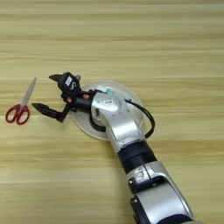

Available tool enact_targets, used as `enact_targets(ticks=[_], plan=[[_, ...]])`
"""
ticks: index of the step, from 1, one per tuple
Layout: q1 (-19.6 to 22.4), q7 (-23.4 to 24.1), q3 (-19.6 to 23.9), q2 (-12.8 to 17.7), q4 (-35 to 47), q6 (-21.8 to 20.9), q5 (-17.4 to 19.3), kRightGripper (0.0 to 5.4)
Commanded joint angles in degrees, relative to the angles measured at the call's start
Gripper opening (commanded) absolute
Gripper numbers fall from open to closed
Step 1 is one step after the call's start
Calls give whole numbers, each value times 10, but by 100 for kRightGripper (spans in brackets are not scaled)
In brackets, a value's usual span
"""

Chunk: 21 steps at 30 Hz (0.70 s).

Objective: Move the objects on the table

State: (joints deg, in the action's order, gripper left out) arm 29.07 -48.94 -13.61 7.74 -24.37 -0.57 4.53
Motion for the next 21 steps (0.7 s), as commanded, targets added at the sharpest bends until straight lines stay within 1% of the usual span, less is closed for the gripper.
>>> enact_targets(ticks=[1,4,12,16,21], plan=[[63,22,-4,-16,-3,-13,-14,537],[74,25,-9,-25,-25,-12,-25,537],[96,35,-12,-46,-70,-21,-41,537],[106,43,-13,-58,-89,-21,-48,537],[120,60,-18,-73,-117,-33,-64,537]])
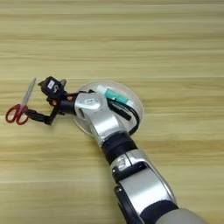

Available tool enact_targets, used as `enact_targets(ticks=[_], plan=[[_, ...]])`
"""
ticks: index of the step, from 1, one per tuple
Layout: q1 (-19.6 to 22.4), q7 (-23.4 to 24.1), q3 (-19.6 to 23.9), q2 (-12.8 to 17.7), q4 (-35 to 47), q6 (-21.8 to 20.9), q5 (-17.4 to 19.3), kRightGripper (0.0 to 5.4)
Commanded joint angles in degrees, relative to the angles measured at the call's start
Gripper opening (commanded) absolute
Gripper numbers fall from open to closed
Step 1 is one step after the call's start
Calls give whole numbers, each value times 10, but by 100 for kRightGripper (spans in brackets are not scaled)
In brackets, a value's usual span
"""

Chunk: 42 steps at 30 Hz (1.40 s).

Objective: Move the objects on the table

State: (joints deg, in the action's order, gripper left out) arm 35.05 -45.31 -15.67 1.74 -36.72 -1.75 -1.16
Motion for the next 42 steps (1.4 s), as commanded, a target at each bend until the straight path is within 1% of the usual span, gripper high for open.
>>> enact_targets(ticks=[1,10,17,24,32,36,38,42], plan=[[62,26,2,-15,2,-23,-10,537],[80,49,-9,-36,-45,-37,-38,537],[101,79,-16,-48,-89,-40,-67,537],[114,97,-18,-52,-121,-47,-85,537],[122,99,-18,-51,-144,-40,-94,537],[117,87,-25,-43,-149,-38,-102,537],[114,83,-33,-38,-147,-36,-112,537],[109,73,-41,-35,-143,-36,-117,537]])
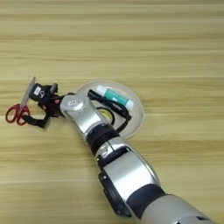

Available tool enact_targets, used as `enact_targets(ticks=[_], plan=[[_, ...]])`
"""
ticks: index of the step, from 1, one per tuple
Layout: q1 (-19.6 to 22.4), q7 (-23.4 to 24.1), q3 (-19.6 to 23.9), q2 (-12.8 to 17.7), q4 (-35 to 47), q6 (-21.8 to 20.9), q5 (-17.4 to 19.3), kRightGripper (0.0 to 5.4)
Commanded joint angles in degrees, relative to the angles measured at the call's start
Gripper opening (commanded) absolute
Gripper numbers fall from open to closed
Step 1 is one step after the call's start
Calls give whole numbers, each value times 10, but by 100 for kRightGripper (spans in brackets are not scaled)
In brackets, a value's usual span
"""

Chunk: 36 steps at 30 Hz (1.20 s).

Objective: Move the objects on the table

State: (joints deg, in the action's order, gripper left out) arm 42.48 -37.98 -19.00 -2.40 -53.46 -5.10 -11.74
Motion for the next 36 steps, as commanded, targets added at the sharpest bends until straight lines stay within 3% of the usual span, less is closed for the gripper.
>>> enact_targets(ticks=[1,18,36], plan=[[34,-1,-8,7,25,-3,-12,537],[6,-61,-36,42,96,-6,-18,537],[-99,-149,-34,121,267,23,10,537]])
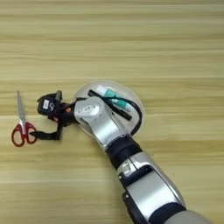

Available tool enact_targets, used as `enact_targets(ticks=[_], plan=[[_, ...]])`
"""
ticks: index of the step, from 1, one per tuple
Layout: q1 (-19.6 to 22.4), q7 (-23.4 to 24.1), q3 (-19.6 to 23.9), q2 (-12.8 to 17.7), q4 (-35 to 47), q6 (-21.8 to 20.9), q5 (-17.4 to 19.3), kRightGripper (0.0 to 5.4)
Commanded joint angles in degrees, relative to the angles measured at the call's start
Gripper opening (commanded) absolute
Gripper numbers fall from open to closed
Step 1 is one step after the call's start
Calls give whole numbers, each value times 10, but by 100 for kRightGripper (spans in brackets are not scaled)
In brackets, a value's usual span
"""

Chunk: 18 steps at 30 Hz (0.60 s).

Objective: Move the objects on the table

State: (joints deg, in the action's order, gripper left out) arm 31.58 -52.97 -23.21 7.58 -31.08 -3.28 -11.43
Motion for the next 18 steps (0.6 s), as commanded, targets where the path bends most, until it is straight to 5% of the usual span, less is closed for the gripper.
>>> enact_targets(ticks=[1,18], plan=[[6,-2,9,26,49,7,9,537],[-44,-73,22,119,153,-11,41,537]])
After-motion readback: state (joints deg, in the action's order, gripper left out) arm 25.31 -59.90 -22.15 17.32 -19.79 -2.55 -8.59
